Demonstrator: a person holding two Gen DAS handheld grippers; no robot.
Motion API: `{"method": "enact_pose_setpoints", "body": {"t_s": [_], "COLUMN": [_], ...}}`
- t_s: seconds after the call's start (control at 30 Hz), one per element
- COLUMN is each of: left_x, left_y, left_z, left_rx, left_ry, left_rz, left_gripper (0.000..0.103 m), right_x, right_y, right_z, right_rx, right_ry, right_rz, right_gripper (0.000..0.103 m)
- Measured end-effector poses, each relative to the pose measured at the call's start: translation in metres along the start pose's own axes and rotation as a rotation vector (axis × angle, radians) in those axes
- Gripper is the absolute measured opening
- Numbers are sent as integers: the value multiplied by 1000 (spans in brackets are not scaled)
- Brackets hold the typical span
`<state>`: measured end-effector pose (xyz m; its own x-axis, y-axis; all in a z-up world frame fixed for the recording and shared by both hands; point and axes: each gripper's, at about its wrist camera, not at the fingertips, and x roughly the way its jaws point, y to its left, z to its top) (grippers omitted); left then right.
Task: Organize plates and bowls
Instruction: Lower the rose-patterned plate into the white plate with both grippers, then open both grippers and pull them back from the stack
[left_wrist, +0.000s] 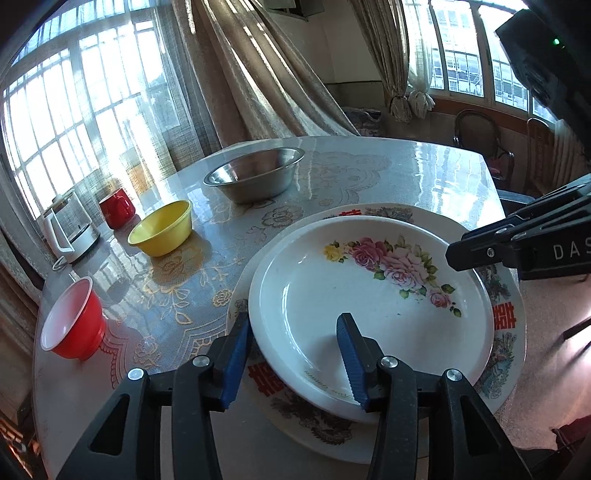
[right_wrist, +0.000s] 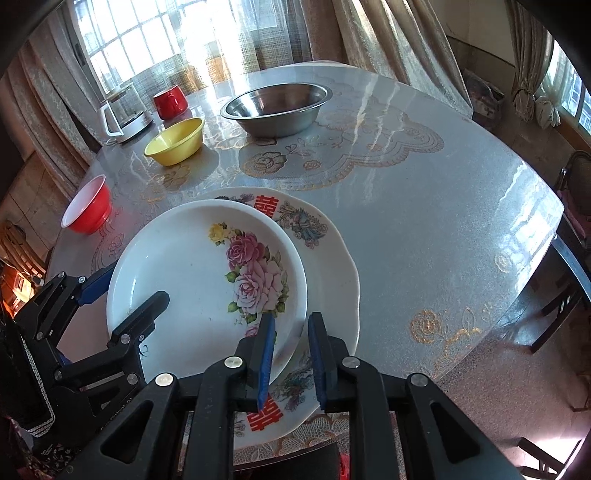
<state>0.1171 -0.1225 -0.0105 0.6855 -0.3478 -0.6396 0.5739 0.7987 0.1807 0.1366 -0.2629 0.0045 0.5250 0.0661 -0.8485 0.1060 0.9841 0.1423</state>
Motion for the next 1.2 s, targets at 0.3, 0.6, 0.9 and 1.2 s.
{"method": "enact_pose_setpoints", "body": {"t_s": [0.3, 0.6, 0.9, 1.2], "left_x": [-4, -13, -13, -7], "left_y": [8, 59, 90, 112], "left_z": [3, 5, -3, -6], "left_rx": [-29, -330, -485, -605], "left_ry": [-27, -98, -144, -107], "left_rz": [-40, -144, -59, -34], "left_gripper": [57, 70, 83, 90], "right_x": [-2, -3, -14, 7], "right_y": [3, -1, -15, -46], "right_z": [-1, -1, 15, 64], "right_rx": [8, 46, 95, 156], "right_ry": [-27, -51, -147, -162], "right_rz": [70, 147, 179, 154], "right_gripper": [20, 20, 32, 39]}}
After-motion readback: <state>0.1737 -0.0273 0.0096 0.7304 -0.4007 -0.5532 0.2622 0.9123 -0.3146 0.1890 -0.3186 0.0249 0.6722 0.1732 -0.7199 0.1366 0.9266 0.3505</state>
